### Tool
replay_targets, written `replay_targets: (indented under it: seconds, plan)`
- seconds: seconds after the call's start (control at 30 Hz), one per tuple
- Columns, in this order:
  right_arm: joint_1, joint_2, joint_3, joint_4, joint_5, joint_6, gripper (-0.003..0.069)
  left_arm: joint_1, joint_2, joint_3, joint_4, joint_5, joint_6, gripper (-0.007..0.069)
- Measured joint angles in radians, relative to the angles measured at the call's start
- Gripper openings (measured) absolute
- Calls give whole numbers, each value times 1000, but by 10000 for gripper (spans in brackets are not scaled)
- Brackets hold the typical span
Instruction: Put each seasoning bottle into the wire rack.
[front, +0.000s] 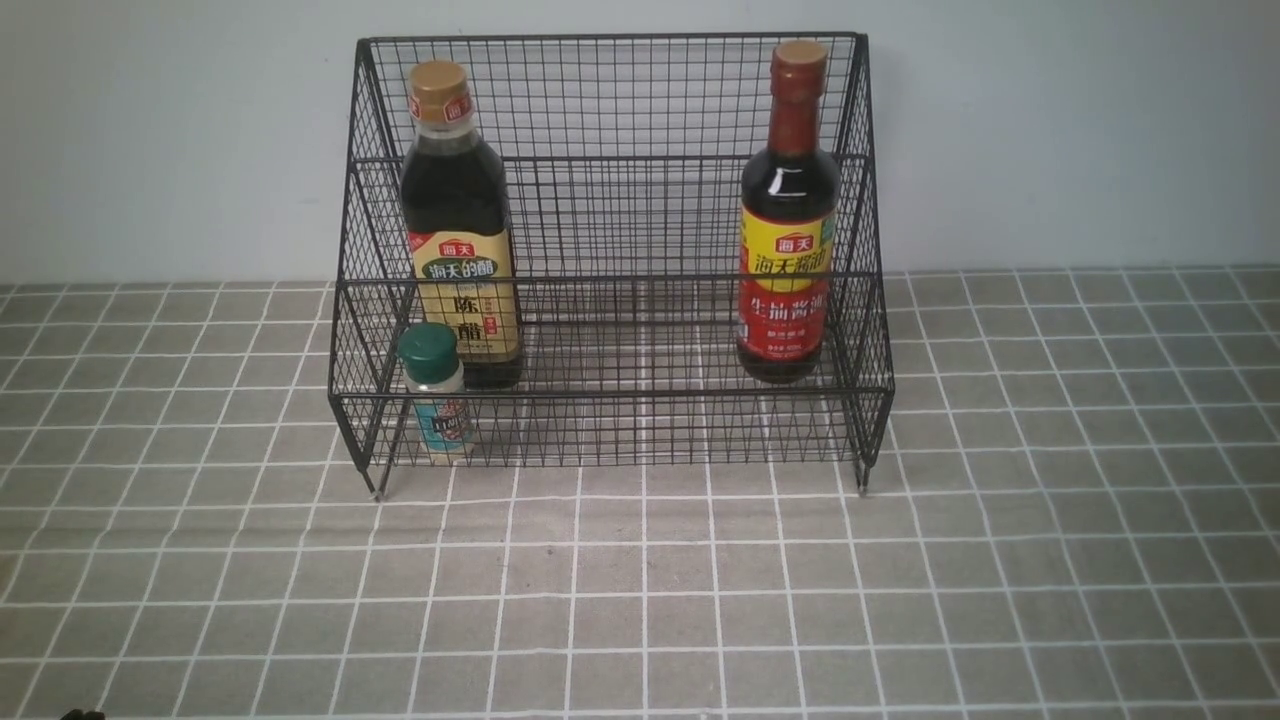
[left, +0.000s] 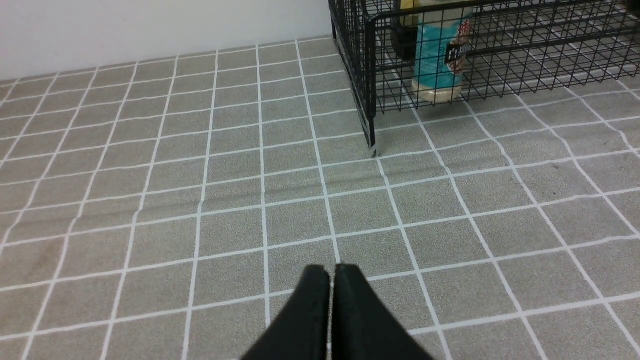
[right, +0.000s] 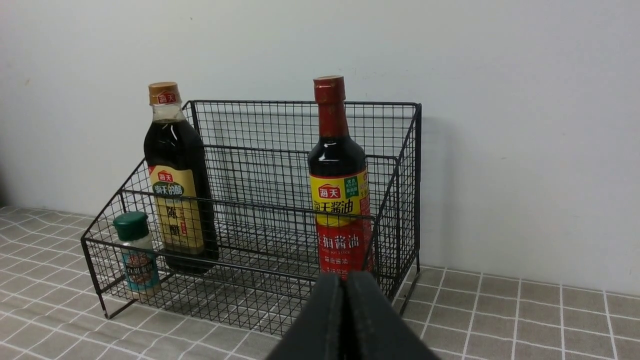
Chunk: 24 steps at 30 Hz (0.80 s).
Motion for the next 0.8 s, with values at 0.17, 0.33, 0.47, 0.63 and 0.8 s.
replay_targets:
  seconds: [0.17, 0.33, 0.47, 0.63, 0.8]
  plan:
    - [0, 0, 0, 0, 0, 0, -13, 0, 0, 0, 0, 0, 0, -7]
    - [0, 0, 0, 0, 0, 5, -13, 0, 0, 0, 0, 0, 0, -7]
    - [0, 0, 0, 0, 2, 8, -13, 0, 0, 0, 0, 0, 0, -7]
    - [0, 0, 0, -1, 15, -3, -13, 0, 0, 0, 0, 0, 0, -7]
    - [0, 0, 0, -31, 28, -39, -13, 0, 0, 0, 0, 0, 0, -7]
